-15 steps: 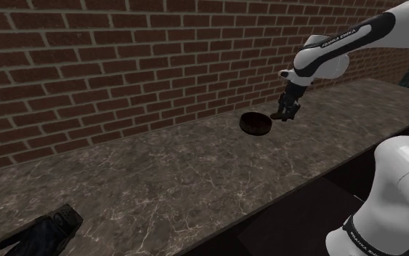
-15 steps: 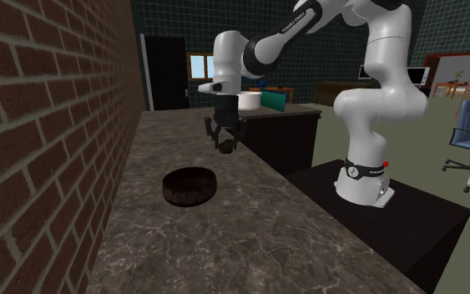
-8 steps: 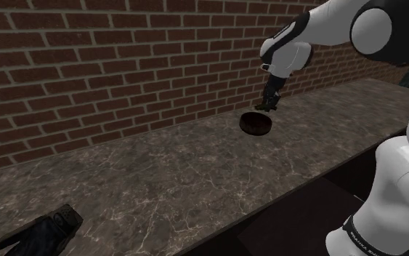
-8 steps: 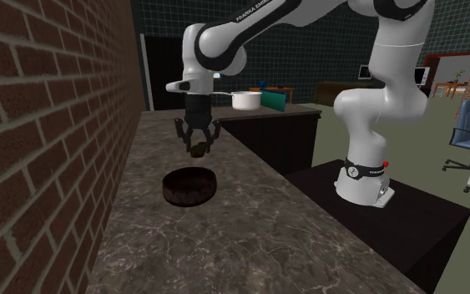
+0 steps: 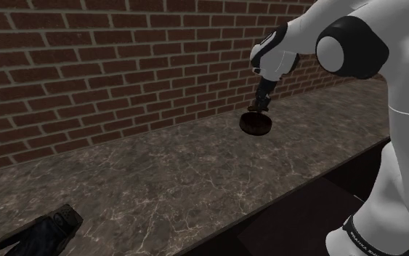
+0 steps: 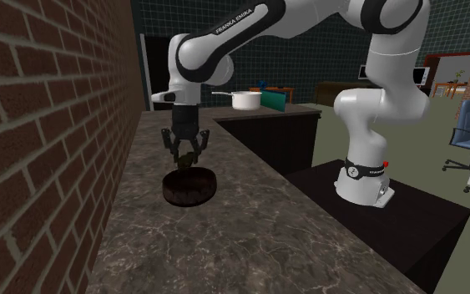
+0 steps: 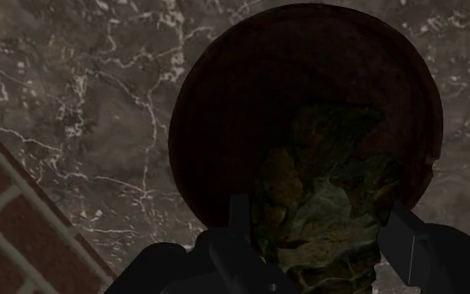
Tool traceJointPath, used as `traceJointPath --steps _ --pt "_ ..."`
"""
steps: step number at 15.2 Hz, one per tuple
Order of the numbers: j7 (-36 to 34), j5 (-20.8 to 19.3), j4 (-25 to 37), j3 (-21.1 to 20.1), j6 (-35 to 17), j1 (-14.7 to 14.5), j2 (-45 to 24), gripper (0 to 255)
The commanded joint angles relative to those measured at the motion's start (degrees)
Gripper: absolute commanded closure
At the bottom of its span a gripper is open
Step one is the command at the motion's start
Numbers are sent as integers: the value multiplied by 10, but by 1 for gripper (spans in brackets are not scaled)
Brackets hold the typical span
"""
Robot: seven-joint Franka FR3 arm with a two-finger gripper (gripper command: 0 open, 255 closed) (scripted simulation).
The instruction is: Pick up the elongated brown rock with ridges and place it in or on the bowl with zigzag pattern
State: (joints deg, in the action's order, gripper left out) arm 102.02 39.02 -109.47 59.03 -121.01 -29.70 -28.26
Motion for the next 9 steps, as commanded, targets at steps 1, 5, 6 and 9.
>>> traceJointPath --steps 1,5,6,9 --pt "9 12 -3 -10 -9 8 -10 255" --pt "24 33 -10 -27 -27 21 -28 255" --pt "28 39 -11 -32 -31 24 -33 255" --pt "37 52 -14 -43 -41 32 -44 255"
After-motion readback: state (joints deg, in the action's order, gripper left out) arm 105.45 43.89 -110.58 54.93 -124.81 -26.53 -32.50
